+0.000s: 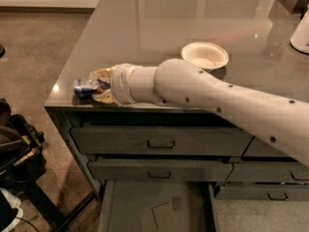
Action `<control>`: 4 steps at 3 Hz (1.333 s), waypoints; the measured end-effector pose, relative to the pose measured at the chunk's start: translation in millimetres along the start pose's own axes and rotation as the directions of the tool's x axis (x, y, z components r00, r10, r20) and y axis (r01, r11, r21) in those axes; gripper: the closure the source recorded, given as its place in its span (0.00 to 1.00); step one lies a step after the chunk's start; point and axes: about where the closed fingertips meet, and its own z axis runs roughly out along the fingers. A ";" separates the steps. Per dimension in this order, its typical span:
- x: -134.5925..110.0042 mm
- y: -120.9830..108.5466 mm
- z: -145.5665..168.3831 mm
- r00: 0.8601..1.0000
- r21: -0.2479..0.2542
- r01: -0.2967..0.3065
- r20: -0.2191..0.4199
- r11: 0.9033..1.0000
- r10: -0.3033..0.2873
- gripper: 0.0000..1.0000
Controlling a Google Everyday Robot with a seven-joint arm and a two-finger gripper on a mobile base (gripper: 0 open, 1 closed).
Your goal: Pick redbull can from bottom drawer and place on counter
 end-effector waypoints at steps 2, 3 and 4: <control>10.1 -18.9 29.4 1.000 0.016 -0.003 0.011 1.000 0.003 0.81; 9.9 -18.8 29.3 1.000 0.016 -0.003 0.012 1.000 0.003 0.58; 9.8 -18.8 29.3 1.000 0.016 -0.003 0.012 1.000 0.003 0.35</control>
Offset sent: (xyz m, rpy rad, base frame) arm 0.0276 0.0126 0.0012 0.0169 -0.0048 -0.0037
